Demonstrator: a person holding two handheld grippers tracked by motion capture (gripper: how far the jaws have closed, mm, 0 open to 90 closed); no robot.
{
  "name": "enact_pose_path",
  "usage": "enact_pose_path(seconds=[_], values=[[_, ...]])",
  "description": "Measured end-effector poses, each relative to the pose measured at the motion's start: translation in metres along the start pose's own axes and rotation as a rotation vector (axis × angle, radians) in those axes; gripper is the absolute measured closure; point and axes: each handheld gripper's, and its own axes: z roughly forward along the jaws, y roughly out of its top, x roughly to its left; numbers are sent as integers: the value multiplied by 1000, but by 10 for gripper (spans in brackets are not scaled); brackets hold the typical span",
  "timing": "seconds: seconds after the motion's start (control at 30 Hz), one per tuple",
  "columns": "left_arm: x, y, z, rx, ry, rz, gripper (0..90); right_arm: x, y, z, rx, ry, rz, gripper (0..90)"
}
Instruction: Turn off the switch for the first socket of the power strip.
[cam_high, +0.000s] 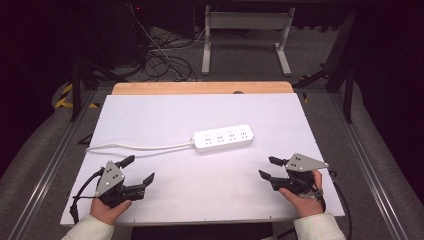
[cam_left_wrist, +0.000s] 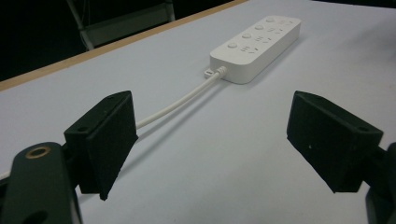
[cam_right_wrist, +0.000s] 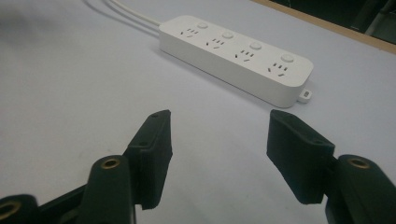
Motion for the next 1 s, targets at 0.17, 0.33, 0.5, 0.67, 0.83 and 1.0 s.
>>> enact_pose_path(seconds=[0.17,0.33,0.5,0.67,0.83,1.0], values=[[1,0,0,0,1,-22,163,0,1,0,2,0,-2,411],[1,0,0,4,8,-10,165,1,2,0,1,9,1,414],[0,-1,0,11,16,-4,165,1,3,0,0,10,-9,422],[0,-1,1,19,24,-6,164,2,4,0,1,9,-13,423],[0,-1,1,17,27,-5,165,1,6,-1,0,11,-12,437],[-1,-1,1,16,30,-2,165,0,13,2,28,22,0,444]])
